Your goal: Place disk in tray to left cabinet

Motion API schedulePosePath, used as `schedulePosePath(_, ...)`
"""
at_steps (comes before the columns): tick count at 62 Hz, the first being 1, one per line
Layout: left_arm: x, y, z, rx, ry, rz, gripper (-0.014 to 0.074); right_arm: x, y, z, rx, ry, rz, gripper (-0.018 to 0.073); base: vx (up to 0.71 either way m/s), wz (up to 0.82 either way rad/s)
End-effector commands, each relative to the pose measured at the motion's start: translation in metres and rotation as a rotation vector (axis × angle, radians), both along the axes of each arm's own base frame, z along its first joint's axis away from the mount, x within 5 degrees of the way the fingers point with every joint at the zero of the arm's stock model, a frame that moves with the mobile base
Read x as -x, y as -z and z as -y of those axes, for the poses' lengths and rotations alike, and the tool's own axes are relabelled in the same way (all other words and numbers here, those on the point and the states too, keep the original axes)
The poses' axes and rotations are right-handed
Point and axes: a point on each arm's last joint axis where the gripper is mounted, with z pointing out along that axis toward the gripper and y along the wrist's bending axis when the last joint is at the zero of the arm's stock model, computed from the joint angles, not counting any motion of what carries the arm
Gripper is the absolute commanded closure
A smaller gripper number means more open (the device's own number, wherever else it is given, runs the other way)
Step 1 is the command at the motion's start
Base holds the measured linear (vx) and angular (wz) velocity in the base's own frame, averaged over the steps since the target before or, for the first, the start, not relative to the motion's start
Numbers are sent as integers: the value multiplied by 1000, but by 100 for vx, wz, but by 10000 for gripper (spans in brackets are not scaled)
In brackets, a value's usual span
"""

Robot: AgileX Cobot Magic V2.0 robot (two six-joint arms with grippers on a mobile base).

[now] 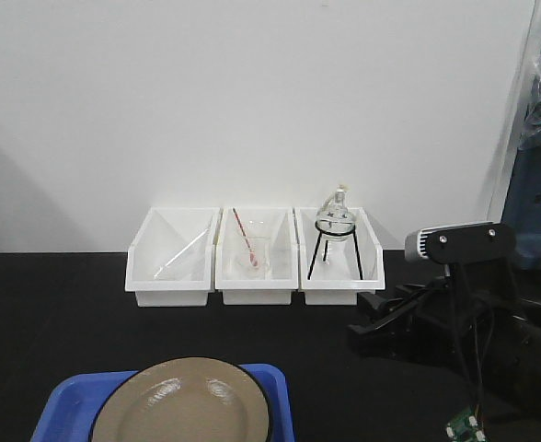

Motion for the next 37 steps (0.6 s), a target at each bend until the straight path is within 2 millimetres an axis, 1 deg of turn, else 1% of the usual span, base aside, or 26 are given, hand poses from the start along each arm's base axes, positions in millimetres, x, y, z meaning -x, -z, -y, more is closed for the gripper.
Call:
schedulePosePath(1,-5,-23,0,3,-7,157,569,3,-18,3,-13,1,56,223,0,0)
schedulePosePath(7,-5,-24,0,-41,12,168,499,3,-18,4,-11,7,57,213,0,0)
schedulePosePath(11,-5,-24,0,-61,21,168,426,3,-18,4,-11,9,57,186,0,0)
schedulePosePath(21,-5,-26,0,-59,19,184,177,3,-18,5,-7,20,58,50,0,0)
schedulePosePath(26,-5,-23,1,7,9,151,61,2,-16,5,-6,26,52,-22,0,0)
schedulePosePath(31,-7,-16,4,74,10,70,13,1,-14,3,-14,15,42,-50,0,0)
schedulePosePath(37,-23,-10,6,91,29,-66,10,-2,-10,2,-39,19,15,-45,0,0)
